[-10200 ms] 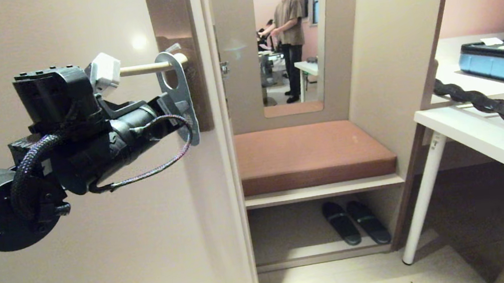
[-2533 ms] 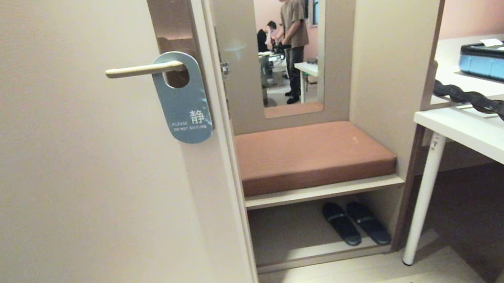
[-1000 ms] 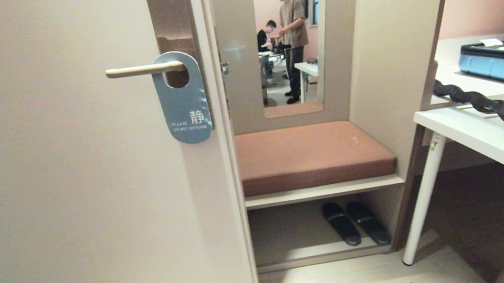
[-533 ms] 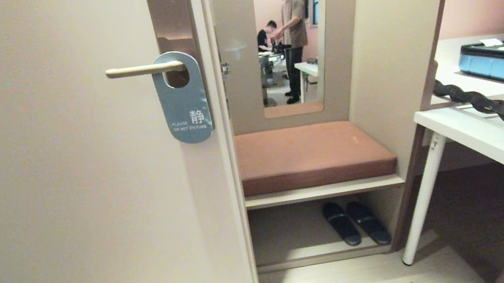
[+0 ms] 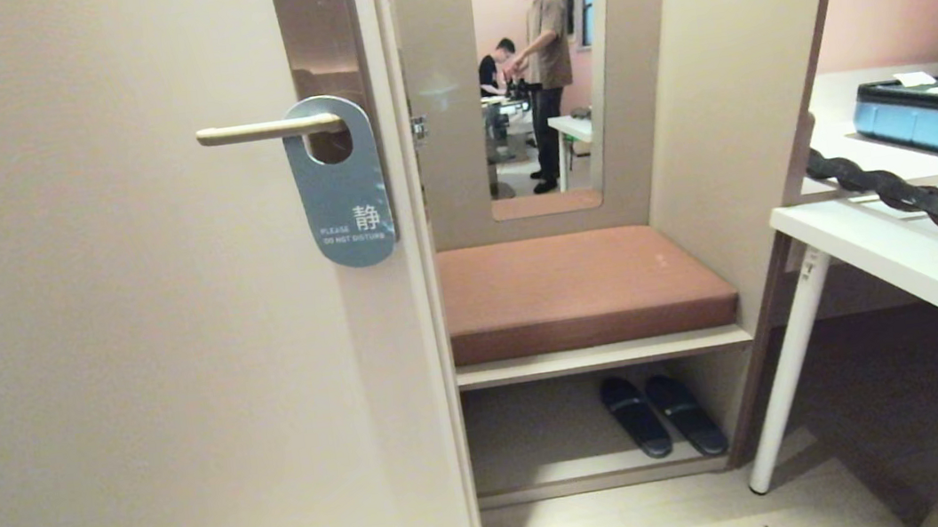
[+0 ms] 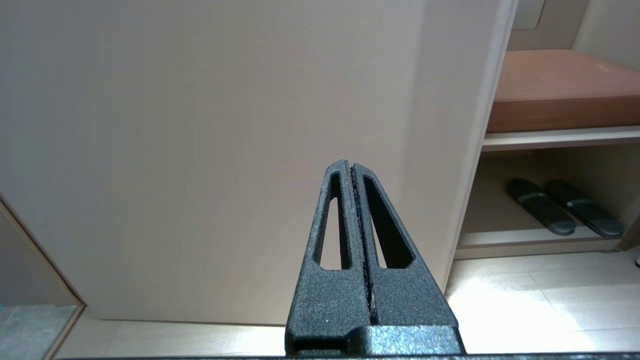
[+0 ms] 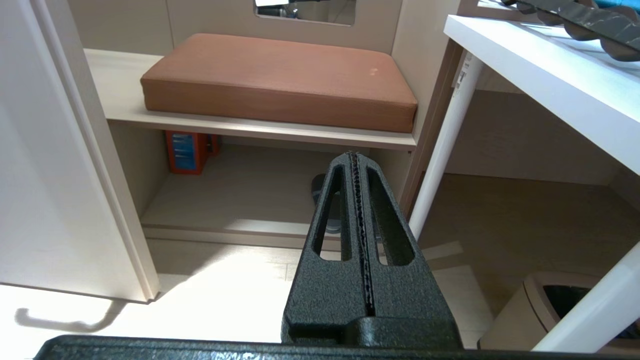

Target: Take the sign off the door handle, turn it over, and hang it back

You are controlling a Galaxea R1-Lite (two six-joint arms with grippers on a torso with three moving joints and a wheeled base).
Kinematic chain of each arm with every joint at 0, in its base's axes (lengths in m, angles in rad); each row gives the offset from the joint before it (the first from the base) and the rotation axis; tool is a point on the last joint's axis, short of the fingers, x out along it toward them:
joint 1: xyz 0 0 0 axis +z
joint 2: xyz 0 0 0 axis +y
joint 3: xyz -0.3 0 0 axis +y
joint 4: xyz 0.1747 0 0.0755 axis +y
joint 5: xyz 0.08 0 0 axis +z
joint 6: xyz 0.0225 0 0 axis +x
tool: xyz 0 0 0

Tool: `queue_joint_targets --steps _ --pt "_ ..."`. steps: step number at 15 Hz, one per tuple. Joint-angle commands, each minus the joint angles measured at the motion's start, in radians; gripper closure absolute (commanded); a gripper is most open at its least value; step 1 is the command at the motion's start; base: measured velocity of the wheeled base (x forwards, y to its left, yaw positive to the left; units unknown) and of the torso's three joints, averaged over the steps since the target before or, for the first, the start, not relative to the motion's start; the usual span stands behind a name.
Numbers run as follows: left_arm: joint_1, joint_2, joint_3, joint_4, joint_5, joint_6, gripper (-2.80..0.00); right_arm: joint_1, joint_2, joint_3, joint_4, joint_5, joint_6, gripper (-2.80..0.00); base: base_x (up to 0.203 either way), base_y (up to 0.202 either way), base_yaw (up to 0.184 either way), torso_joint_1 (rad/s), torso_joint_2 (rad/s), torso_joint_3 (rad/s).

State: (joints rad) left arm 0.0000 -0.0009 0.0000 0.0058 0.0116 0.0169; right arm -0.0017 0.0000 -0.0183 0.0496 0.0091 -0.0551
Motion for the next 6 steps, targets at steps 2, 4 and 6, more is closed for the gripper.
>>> queue_joint_targets --steps 2,4,6 --pt "0.0 0.001 0.0 0.0 0.001 0.0 0.0 0.0 0.0 0.0 0.001 -0.005 -0.002 0.0 0.0 0.0 0.0 0.0 0.0 0.0" --pt "0.0 0.001 0.0 0.0 0.001 -0.001 0.0 0.0 0.0 0.0 0.001 -0.001 0.001 0.0 0.0 0.0 0.0 0.0 0.0 0.0" --pt "0.0 0.001 0.0 0.0 0.001 0.0 0.0 0.0 0.0 0.0 0.001 -0.001 0.001 0.0 0.0 0.0 0.0 0.0 0.0 0.0"
